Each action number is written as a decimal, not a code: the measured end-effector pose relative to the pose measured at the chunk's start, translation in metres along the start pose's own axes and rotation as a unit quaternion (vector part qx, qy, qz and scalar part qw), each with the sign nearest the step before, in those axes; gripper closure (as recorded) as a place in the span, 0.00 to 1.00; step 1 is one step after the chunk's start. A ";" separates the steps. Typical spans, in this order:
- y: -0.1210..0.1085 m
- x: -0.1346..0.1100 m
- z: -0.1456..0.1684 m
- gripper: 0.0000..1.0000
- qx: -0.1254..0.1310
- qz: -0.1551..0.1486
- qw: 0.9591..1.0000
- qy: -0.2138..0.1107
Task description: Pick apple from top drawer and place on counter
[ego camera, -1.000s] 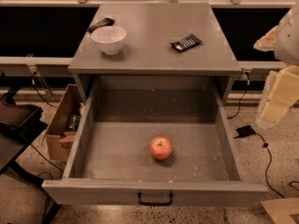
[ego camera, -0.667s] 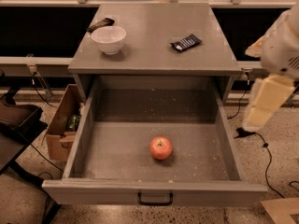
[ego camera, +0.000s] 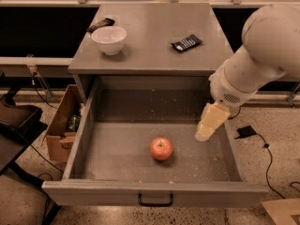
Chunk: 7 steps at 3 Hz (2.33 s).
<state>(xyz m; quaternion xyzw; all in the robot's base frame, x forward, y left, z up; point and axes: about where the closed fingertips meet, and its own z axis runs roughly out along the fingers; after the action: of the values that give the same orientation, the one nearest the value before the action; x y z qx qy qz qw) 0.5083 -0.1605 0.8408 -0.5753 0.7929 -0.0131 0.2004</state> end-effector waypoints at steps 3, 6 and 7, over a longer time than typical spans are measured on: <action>0.045 -0.035 0.152 0.00 -0.074 0.117 0.969 -0.204; 0.056 -0.038 0.223 0.00 -0.057 0.111 0.949 -0.290; 0.072 -0.046 0.237 0.26 -0.071 0.096 0.949 -0.292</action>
Offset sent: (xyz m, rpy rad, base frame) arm 0.0258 0.0722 -0.1400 0.5022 0.0910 -0.1016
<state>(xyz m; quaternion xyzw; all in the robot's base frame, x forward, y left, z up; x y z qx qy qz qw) 0.5338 -0.0447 0.6187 -0.4879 0.7501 0.2309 0.3821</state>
